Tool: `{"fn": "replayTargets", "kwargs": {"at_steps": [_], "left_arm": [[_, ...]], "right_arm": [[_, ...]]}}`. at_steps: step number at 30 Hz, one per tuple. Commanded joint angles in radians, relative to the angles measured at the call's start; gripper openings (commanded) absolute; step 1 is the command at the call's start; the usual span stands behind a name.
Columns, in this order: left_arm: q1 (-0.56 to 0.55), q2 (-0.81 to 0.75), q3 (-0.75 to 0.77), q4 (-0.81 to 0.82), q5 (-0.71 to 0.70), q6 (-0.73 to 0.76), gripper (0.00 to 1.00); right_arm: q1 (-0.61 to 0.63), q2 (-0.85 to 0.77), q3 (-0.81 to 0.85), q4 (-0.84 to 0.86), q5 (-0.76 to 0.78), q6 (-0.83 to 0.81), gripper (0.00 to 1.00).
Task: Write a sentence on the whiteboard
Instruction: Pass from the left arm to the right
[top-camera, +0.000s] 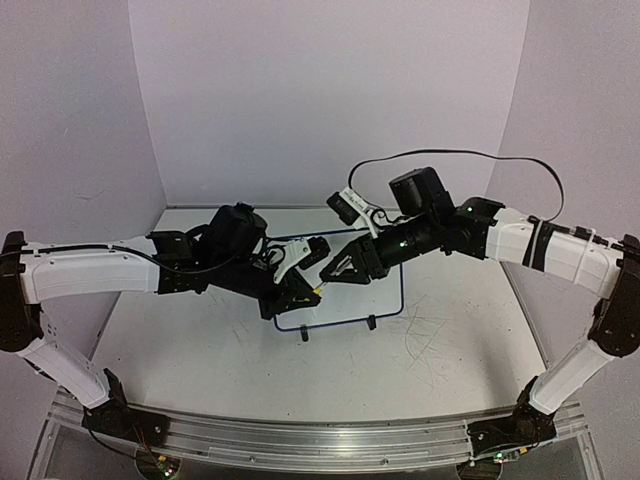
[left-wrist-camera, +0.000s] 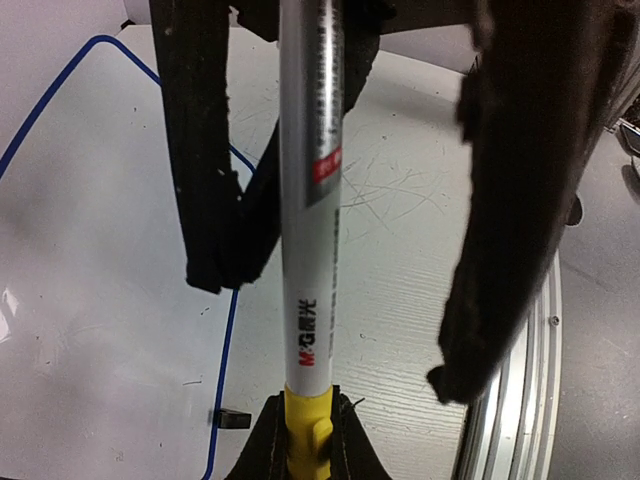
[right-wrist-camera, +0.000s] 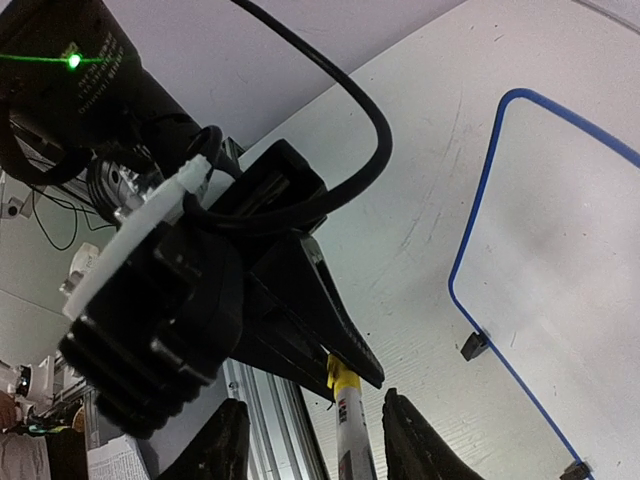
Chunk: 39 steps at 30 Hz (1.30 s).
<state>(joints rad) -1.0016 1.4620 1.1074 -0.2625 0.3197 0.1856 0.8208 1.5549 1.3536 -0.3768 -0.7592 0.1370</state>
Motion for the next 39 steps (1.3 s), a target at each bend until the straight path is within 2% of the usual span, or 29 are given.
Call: {"fn": "replayTargets", "kwargs": {"at_steps": [1, 6, 17, 23, 29, 37, 39], "left_arm": [[-0.005, 0.005, 0.065, -0.037, 0.024, 0.023, 0.00], [-0.012, 0.009, 0.070, -0.070, 0.040, 0.026, 0.00], [-0.017, 0.001, 0.067, -0.086, 0.029, 0.034, 0.00], [-0.017, -0.003, 0.060, -0.103, 0.026, 0.038, 0.00], [-0.017, -0.008, 0.058, -0.108, 0.035, 0.038, 0.00], [-0.017, -0.009, 0.057, -0.109, 0.040, 0.040, 0.00], [-0.017, -0.008, 0.057, -0.109, 0.041, 0.038, 0.00]], "right_arm": [[0.007, 0.031, 0.083, -0.109, -0.029, -0.083, 0.43], [0.007, 0.057, 0.121, -0.187, -0.025, -0.126, 0.40], [0.008, 0.102, 0.168, -0.259, -0.061, -0.189, 0.14], [0.008, 0.098, 0.164, -0.277, -0.061, -0.206, 0.13], [0.009, 0.111, 0.174, -0.283, -0.096, -0.214, 0.05], [0.009, 0.129, 0.182, -0.287, -0.111, -0.218, 0.08], [0.009, 0.130, 0.182, -0.287, -0.109, -0.220, 0.04]]}}
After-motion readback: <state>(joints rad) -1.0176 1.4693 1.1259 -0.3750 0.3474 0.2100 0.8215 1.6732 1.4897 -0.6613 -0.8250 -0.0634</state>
